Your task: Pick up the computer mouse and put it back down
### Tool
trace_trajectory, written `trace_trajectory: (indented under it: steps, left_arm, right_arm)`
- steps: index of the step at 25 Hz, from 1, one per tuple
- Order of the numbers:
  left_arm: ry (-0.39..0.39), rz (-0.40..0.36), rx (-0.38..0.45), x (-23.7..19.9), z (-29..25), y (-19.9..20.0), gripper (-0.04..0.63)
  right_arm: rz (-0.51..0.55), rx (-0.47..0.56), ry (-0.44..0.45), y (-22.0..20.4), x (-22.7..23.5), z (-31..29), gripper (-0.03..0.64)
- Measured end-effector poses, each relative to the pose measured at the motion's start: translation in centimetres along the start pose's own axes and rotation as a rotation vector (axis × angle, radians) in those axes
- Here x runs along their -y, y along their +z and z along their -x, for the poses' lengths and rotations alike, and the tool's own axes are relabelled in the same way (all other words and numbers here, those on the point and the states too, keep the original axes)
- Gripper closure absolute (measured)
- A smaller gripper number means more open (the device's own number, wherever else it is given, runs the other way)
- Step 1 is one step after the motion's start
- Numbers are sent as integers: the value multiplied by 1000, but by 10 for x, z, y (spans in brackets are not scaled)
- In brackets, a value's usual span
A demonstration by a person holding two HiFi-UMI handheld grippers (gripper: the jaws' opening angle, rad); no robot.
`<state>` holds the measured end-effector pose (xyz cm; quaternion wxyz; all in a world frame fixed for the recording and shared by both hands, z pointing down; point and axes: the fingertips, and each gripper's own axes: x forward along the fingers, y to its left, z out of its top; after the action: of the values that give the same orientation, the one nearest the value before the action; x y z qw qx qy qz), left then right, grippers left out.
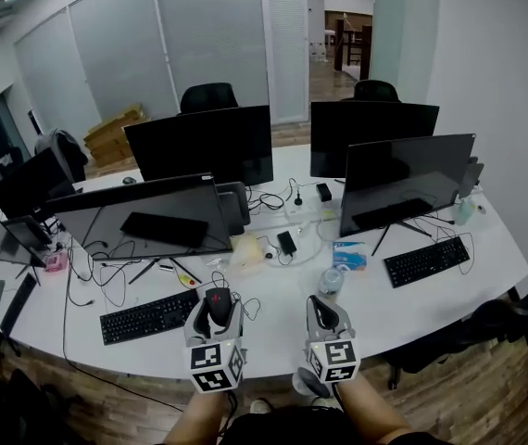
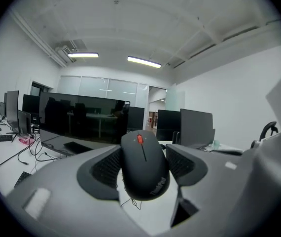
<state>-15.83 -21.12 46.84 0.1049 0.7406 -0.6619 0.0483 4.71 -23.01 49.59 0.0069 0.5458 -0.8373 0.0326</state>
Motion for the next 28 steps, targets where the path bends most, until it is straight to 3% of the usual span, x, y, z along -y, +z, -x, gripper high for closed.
trace_trajectory:
  steps: [7, 13, 19, 28]
  left_arm:
    - [12, -11, -8, 1, -2, -6, 259]
    - [13, -9, -66, 2, -15, -35, 259]
    - [18, -22, -167, -2, -36, -88, 258]
    - [-3, -21, -395, 1, -67, -200, 259]
  right_arm:
    - [-11, 8, -2, 3, 7, 4, 620]
    - [13, 21, -26, 12, 16, 12, 620]
    - [24, 16, -50, 11, 22, 23, 620]
    - [40, -3, -90, 6, 36, 42, 620]
